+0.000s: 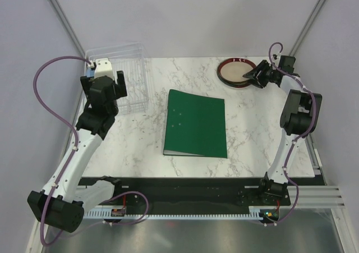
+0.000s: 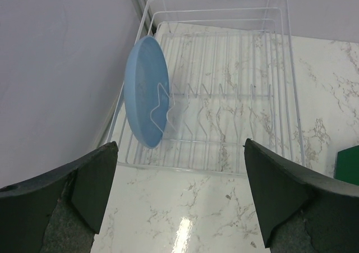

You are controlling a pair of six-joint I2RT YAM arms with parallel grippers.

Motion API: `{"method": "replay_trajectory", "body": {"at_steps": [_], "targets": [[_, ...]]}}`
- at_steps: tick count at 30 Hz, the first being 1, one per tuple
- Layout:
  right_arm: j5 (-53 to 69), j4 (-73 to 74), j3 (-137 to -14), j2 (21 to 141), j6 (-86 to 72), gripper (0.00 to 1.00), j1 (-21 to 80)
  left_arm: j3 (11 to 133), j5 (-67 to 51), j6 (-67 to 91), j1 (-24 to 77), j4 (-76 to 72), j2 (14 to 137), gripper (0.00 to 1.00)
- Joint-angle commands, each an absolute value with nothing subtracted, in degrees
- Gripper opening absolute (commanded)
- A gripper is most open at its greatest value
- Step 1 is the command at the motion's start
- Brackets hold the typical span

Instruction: Unload the plates from the dish rack

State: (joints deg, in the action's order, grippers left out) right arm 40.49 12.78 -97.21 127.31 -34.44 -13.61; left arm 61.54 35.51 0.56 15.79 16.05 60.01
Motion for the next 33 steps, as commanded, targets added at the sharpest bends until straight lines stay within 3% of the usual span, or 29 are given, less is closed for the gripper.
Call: {"method": "replay_trajectory", "body": {"at_steps": [1,16,25,33], "targets": [[41.6,14.8,-97.2,121.2,-30.7,0.59,-13.4,64.0,36.7,-1.5,15.1,16.3,59.7,1.0],[42.1,17.8,-94.4,117.5,-27.7,0.58,-13.4,65.7,35.0,-2.4,8.1,17.7,61.3,1.0],[41.9,17.7,-87.6,102.8,-26.0,0.6,-7.8,64.9,34.2,-1.4,-2.2,8.6,74.2,1.0],[41.7,17.6,-82.4,95.0,-23.8,0.62,-5.4,73.4,35.7,-2.9,-5.0,6.2,87.3,1.0]]}}
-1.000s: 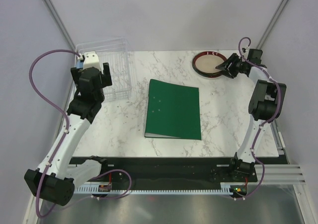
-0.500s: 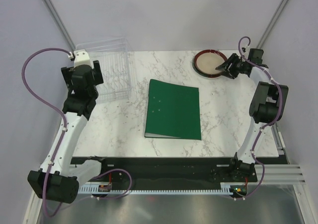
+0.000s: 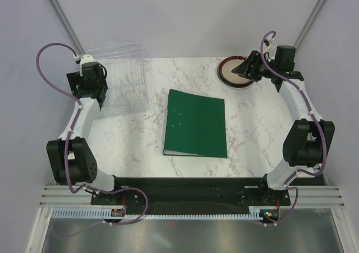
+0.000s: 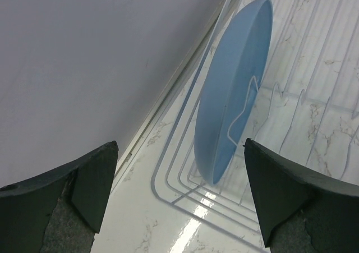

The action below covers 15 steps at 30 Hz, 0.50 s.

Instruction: Unload the plates from the dish rack

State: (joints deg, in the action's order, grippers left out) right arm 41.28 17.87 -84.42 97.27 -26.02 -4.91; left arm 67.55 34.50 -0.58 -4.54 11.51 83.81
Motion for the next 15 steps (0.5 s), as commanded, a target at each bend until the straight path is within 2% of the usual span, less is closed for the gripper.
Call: {"method": "replay_trajectory", "body": {"at_steps": [1,6,15], "targets": [[41.7,17.6,-82.1,94.4,-23.6,0.62,-5.3,74.0,35.7,-2.9,-5.0,5.9,88.2,1.0],[42.3,17.6,-81.6,94.0,-23.3,0.62,-5.1,77.2,35.4,-3.3,-5.2,4.8,93.8,0.98],[43.0,17.6,-81.1,93.3,-23.0,0.61,-5.1,79.6,39.1,-3.8,-5.9,6.6,99.4,0.87]]}}
